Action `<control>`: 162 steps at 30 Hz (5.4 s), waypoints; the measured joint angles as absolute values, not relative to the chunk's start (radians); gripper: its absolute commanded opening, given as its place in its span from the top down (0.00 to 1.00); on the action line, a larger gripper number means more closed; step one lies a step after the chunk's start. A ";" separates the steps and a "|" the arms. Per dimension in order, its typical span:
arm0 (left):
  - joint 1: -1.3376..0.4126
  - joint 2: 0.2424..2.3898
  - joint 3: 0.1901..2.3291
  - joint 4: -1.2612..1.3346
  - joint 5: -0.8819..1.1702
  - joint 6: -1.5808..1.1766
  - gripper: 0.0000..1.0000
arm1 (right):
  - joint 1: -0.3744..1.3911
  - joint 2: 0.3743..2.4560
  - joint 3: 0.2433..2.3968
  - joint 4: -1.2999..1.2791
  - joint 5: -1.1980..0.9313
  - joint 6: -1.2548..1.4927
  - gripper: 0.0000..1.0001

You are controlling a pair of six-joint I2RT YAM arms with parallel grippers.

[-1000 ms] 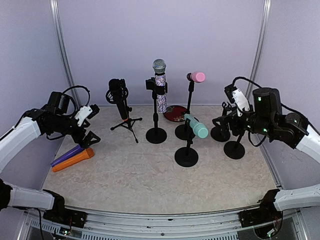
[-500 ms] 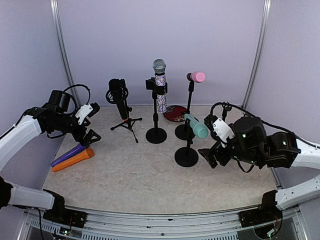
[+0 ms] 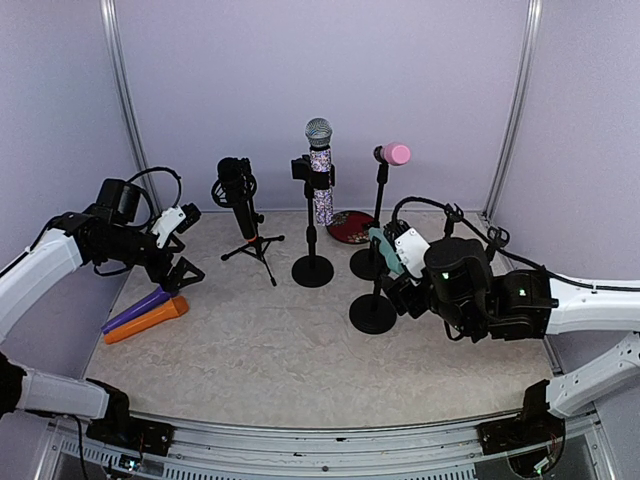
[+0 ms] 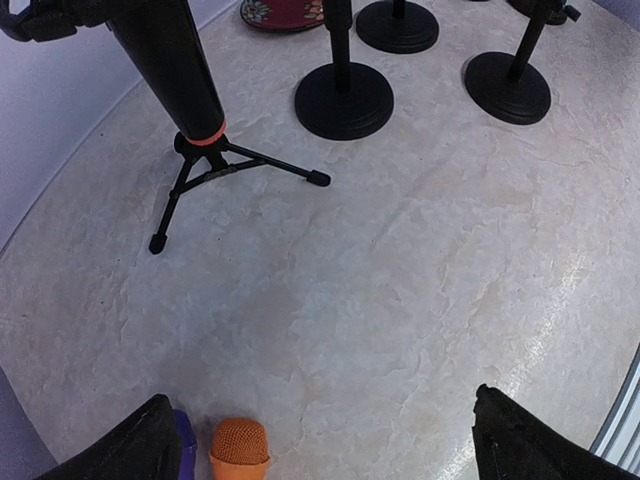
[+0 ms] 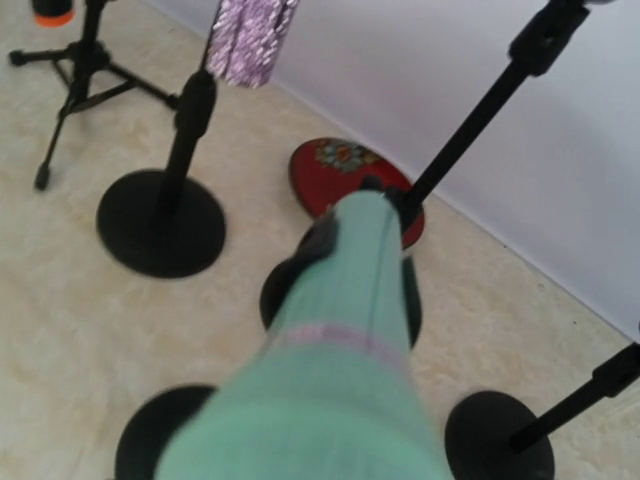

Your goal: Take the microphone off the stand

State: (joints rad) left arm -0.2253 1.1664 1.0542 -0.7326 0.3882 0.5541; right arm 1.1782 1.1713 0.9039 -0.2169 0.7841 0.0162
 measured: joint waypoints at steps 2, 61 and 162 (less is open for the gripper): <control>-0.225 1.159 1.042 -0.722 0.398 0.554 0.01 | 1.178 1.192 0.904 -0.179 0.803 0.011 0.32; -0.350 1.216 0.979 -0.492 0.603 0.344 0.42 | 1.374 1.922 1.626 0.170 0.577 -0.157 1.00; -0.230 0.966 1.112 -1.121 0.789 0.976 0.34 | 1.325 1.884 1.809 -0.272 0.051 0.182 1.00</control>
State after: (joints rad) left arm -0.2298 0.9657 1.1118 -1.1206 0.7891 0.9760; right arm 1.3251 1.8839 1.8091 -0.2722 0.0513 0.1822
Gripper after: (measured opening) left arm 0.785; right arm 0.441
